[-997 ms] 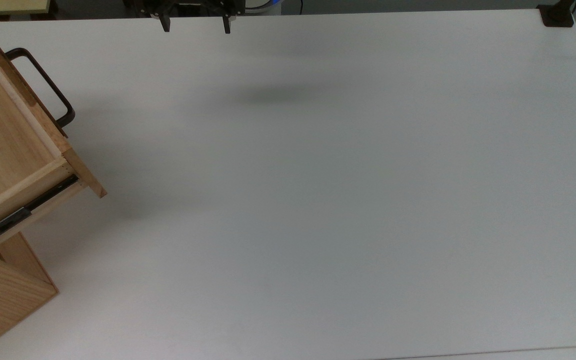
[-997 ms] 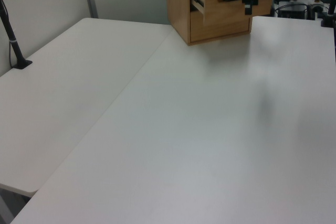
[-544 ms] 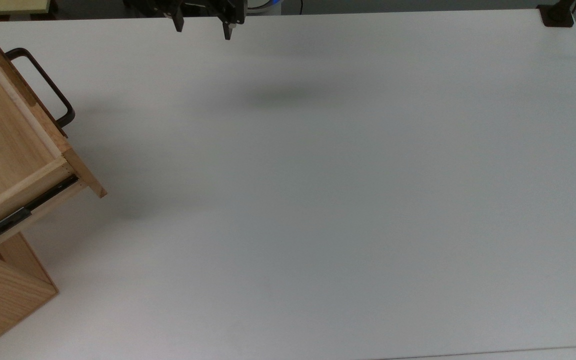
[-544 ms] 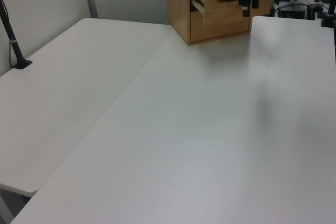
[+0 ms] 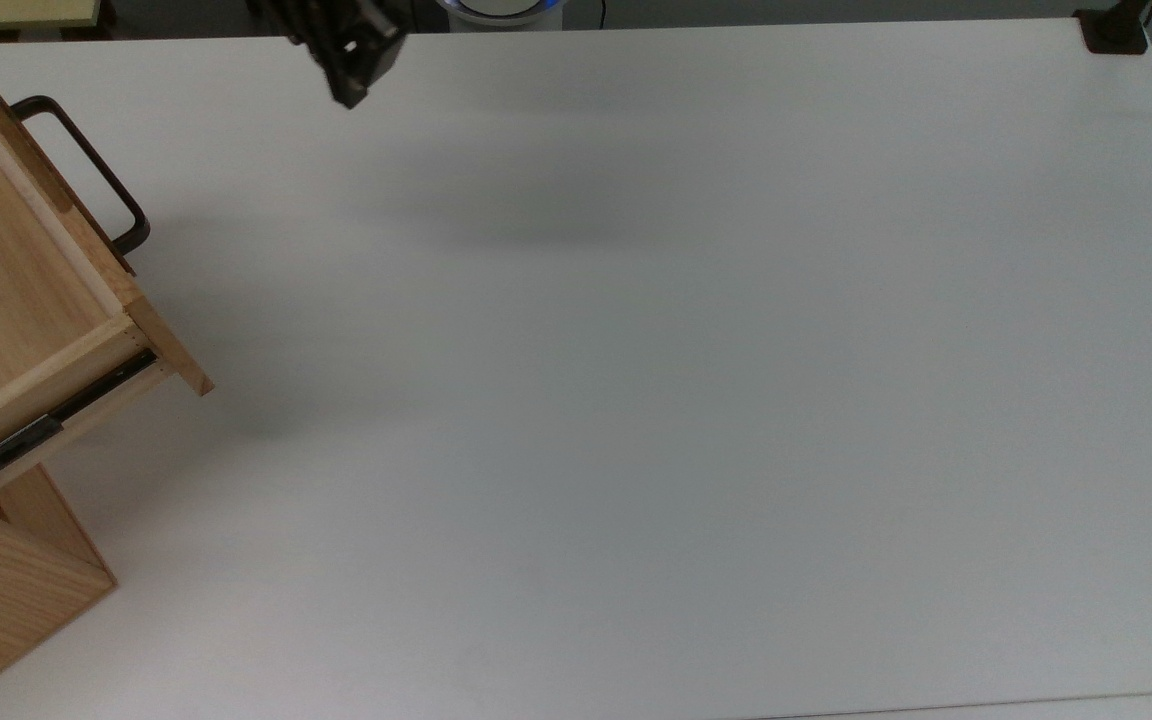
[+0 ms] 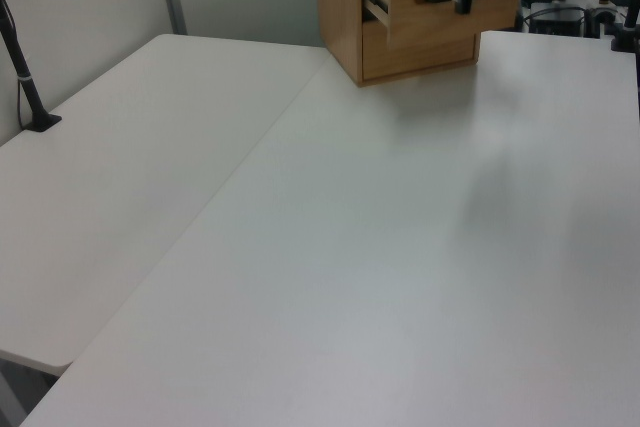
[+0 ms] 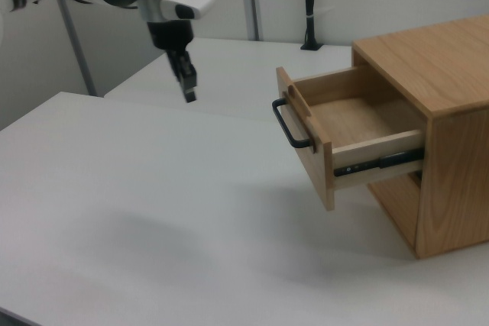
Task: Close the drawer by sliding it
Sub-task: 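Move the gripper toward the open drawer's front panel and black handle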
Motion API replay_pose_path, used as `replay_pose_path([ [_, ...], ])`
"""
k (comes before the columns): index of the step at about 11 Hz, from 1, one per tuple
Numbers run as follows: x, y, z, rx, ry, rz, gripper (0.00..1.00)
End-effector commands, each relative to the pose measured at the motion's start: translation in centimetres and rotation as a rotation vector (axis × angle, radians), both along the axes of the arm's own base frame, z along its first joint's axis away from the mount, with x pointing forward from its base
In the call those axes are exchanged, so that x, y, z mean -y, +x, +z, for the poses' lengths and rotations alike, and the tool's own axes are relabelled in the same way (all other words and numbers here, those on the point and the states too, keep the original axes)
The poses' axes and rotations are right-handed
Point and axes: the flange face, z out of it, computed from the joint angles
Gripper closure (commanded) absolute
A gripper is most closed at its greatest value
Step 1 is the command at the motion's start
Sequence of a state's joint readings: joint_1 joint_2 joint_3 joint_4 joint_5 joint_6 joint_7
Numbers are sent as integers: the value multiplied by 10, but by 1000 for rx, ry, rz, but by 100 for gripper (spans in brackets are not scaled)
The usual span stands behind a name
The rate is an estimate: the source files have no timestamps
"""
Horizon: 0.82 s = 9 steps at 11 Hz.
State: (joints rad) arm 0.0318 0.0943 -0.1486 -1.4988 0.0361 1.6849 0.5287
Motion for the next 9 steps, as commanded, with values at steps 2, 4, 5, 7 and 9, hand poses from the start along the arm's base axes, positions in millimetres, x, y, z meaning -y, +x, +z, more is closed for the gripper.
replay_pose_path([
  [2, 41, 24, -41, 15, -3, -146, 91],
  [4, 74, 39, -60, 54, -30, -188, 95],
  [5, 95, 44, -67, 56, -47, -217, 95],
  [7, 125, 48, -66, 70, -60, -257, 94],
  [9, 153, 46, -62, 120, -82, -288, 94],
])
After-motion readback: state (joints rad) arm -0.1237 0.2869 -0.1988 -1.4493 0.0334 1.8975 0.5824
